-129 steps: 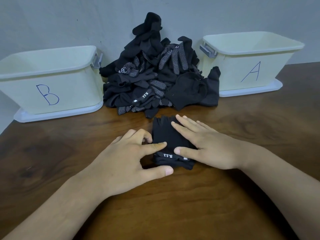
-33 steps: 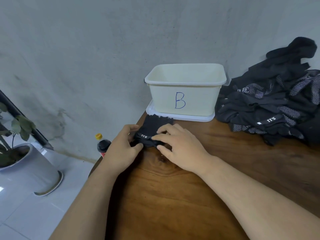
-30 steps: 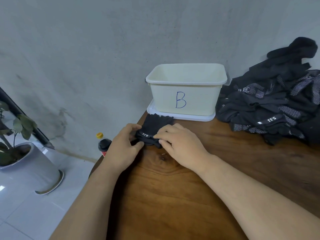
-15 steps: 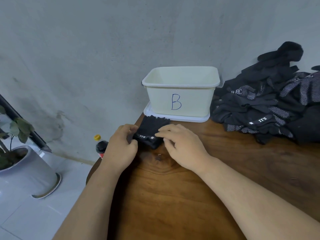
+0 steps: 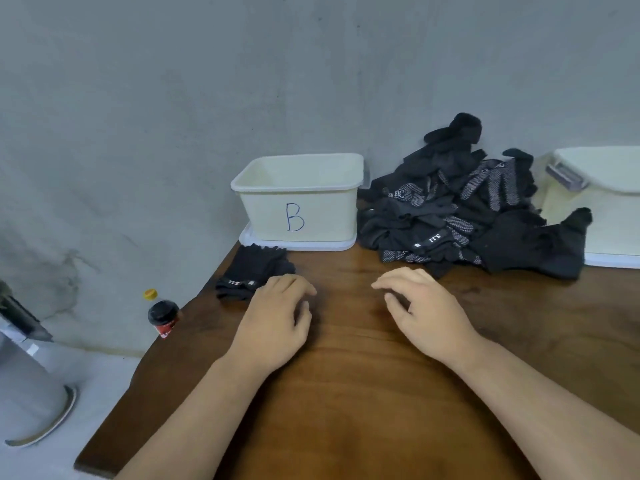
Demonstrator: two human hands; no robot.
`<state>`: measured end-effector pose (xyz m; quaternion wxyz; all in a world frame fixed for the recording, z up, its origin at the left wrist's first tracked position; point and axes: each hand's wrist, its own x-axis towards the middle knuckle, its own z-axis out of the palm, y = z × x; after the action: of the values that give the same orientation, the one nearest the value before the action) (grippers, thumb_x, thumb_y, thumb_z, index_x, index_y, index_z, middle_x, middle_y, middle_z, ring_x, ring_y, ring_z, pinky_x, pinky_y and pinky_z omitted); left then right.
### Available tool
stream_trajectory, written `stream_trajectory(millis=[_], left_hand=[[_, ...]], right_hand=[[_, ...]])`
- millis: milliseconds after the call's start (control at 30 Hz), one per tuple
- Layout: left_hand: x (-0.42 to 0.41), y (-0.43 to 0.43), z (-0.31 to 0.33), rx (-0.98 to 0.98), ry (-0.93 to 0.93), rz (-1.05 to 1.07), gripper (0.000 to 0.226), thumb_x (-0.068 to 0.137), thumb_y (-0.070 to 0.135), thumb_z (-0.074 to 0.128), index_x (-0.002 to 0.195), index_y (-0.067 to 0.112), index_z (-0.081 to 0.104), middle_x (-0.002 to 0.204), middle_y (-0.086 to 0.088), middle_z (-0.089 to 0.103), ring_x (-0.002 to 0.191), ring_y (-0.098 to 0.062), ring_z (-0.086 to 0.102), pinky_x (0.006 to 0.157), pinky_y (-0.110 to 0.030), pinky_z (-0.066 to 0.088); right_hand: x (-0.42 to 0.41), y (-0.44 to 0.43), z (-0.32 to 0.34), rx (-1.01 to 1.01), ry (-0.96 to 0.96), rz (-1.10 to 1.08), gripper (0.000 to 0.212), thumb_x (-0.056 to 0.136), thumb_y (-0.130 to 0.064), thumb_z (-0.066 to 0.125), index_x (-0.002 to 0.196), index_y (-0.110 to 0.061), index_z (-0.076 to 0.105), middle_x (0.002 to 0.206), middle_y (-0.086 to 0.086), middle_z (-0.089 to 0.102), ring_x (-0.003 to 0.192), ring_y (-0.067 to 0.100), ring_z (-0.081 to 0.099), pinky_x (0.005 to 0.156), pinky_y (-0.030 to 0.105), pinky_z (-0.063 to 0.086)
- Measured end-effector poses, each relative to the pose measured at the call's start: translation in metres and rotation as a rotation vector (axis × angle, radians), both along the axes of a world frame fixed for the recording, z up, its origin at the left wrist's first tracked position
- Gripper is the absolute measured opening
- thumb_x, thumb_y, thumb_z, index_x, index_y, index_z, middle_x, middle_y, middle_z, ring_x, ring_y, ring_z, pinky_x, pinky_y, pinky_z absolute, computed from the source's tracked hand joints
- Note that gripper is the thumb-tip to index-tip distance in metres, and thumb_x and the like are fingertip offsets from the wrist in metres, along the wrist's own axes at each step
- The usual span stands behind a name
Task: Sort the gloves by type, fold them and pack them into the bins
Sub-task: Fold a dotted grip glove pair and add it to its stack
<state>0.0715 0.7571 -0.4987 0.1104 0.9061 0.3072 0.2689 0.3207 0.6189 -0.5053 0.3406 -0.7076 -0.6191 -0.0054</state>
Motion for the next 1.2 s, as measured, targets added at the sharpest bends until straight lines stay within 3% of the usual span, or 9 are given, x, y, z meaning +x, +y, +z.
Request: stream_trajectory(millis=[133,333,467,633,867,1033,1200], left_hand=[[0.033,-0.02,-0.008,-0.1,-0.005,-0.047,0.019,0.1,0.024,0.059,0.113,0.036,0.064,0.119,0.025,0.06,0.116,-0.004,0.049,0.105,-0.036,0.044],[0.086,-0.041,-0.012,-0.076,0.039,-0.107,0.018,0.098,0.028,0.057,0.112,0.036,0.064,0.115,0.025,0.059,0.111,-0.007,0.05,0.102,-0.039,0.046],[0.127,-0.049,-0.012,-0.053,0.065,-0.146,0.018,0.098,0.029,0.056,0.113,0.035,0.064,0.116,0.023,0.059,0.112,-0.006,0.05,0.101,-0.038,0.046],[0.175,-0.042,-0.006,-0.053,0.06,-0.077,0.017,0.1,0.027,0.057,0.114,0.034,0.064,0.108,0.023,0.054,0.107,-0.008,0.051,0.096,-0.038,0.047],[0.208,-0.043,-0.002,-0.05,-0.023,-0.148,0.017,0.101,0.021,0.059,0.112,0.032,0.066,0.105,0.022,0.057,0.102,-0.005,0.051,0.088,-0.031,0.047],[0.204,-0.042,-0.005,-0.122,-0.09,-0.176,0.018,0.101,0.022,0.06,0.112,0.035,0.066,0.11,0.023,0.06,0.107,-0.006,0.055,0.083,-0.028,0.05],[0.198,-0.046,-0.003,-0.18,-0.113,-0.23,0.019,0.102,0.021,0.06,0.111,0.036,0.066,0.113,0.025,0.059,0.106,-0.007,0.057,0.076,-0.018,0.043]], right_hand=[[0.034,-0.033,0.001,-0.025,-0.034,-0.036,0.029,0.105,-0.023,0.059,0.125,-0.038,0.072,0.128,-0.03,0.061,0.118,0.0,0.05,0.083,0.018,0.046],[0.084,-0.067,-0.004,-0.005,-0.159,-0.091,0.03,0.102,-0.022,0.062,0.127,-0.035,0.072,0.132,-0.024,0.061,0.123,0.007,0.051,0.09,0.034,0.054],[0.121,-0.08,-0.006,0.015,-0.283,-0.133,0.038,0.1,-0.023,0.062,0.136,-0.031,0.069,0.142,-0.013,0.058,0.136,0.014,0.047,0.104,0.041,0.05],[0.162,-0.078,-0.007,-0.023,-0.341,-0.315,0.037,0.098,-0.025,0.066,0.134,-0.032,0.07,0.155,-0.003,0.052,0.144,0.024,0.042,0.106,0.05,0.045],[0.172,-0.044,0.002,-0.036,-0.413,-0.463,0.054,0.086,-0.054,0.076,0.127,-0.027,0.055,0.133,-0.006,0.053,0.114,0.023,0.056,0.083,0.043,0.053],[0.181,-0.04,-0.001,0.035,-0.409,-0.474,0.017,0.096,-0.033,0.064,0.109,-0.024,0.06,0.114,-0.006,0.059,0.096,0.021,0.059,0.062,0.033,0.041],[0.173,-0.049,0.006,0.12,-0.31,-0.467,0.013,0.1,-0.032,0.061,0.112,-0.028,0.066,0.115,-0.014,0.066,0.098,0.017,0.061,0.067,0.032,0.045]])
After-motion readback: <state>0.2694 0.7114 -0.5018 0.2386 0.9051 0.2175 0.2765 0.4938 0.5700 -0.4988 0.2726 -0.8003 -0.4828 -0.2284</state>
